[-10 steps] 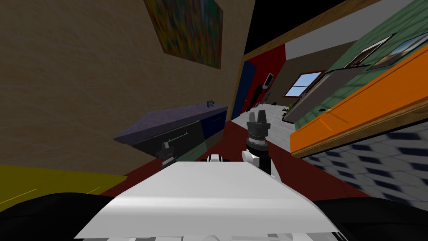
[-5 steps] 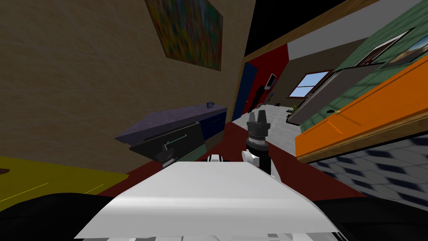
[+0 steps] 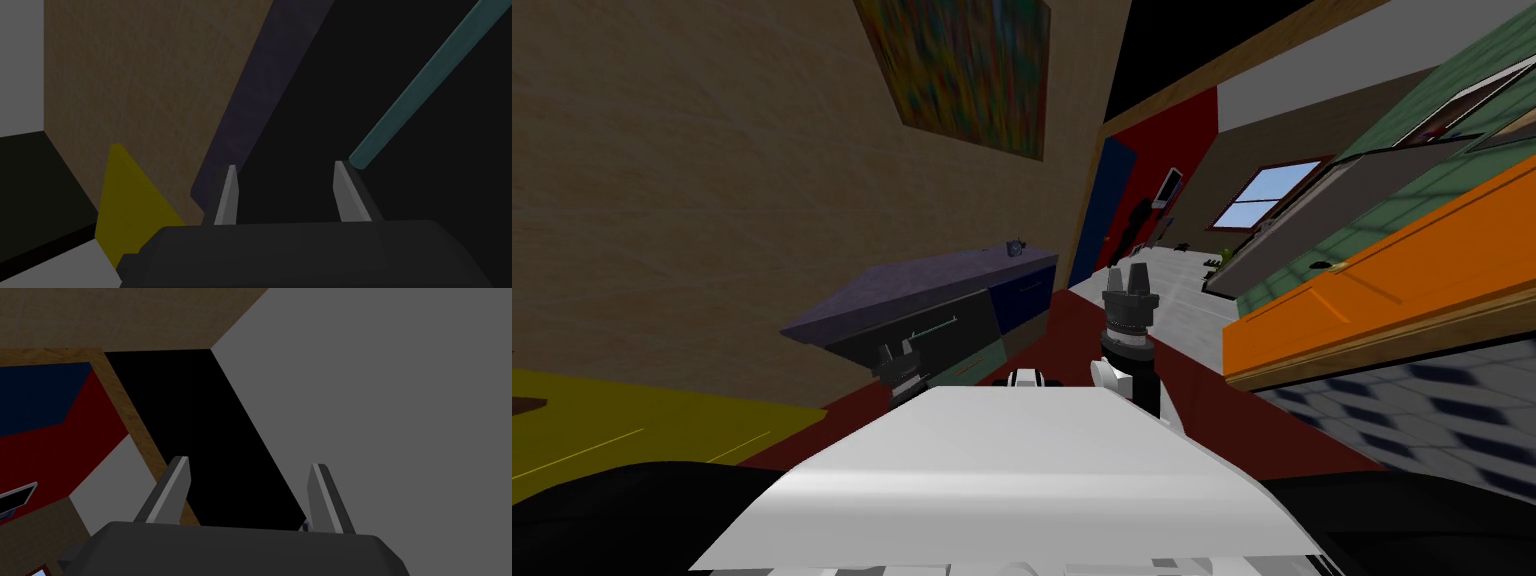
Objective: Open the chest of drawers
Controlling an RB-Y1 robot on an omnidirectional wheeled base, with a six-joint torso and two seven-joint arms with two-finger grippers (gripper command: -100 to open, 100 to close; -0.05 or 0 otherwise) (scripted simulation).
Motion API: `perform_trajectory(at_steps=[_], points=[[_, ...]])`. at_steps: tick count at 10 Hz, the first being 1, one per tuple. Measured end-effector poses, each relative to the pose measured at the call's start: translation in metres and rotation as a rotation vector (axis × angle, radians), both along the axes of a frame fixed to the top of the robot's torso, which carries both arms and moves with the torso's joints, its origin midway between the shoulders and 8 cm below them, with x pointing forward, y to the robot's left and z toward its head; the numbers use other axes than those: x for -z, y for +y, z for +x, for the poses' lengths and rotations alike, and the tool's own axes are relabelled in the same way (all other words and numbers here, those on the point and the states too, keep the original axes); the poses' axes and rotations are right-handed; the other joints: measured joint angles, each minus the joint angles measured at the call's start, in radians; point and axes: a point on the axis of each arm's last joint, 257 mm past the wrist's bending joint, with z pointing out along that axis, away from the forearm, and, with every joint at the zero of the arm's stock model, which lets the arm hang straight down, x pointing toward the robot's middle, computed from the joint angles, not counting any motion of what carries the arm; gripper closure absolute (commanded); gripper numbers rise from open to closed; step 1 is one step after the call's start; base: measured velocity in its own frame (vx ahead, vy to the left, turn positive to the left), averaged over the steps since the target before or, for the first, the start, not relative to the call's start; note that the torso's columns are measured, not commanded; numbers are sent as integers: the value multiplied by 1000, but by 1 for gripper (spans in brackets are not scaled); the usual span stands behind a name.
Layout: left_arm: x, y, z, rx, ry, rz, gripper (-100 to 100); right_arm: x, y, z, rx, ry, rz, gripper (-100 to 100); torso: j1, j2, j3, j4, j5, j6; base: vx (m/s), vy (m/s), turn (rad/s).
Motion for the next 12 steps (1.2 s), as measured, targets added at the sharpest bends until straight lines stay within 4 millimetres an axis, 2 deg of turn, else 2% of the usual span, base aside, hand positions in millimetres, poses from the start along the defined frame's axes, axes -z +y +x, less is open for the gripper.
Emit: perform_trajectory(at_steps=[4, 5, 7, 10, 11, 12], points=[[-10, 8, 6, -1, 1, 3, -100, 0, 0, 0, 0, 0, 0, 0, -1, -3, -2, -1, -1, 1, -4, -8, 29], [-13, 10, 4, -4, -5, 7, 100, 0, 0, 0, 0, 0, 0, 0, 2, -2, -2, 0, -2, 0, -7, -1, -86], [4, -1, 6, 7, 19, -12, 100, 0, 0, 0, 0, 0, 0, 0, 0, 6, 1, 5, -8, -8, 18, 4, -67], [11, -9, -4, 5, 2, -4, 100, 0, 0, 0, 0, 0, 0, 0, 5, 3, 3, 1, 2, -4, -7, 14, -10], [9, -10, -5, 5, -5, -1, -100, 0, 0, 0, 0, 0, 0, 0, 6, 3, 1, 2, -1, -7, -22, -33, 15], [7, -8, -2, 10, -5, 3, -100, 0, 0, 0, 0, 0, 0, 0, 3, 4, 2, 2, -2, -7, -38, -51, 23]])
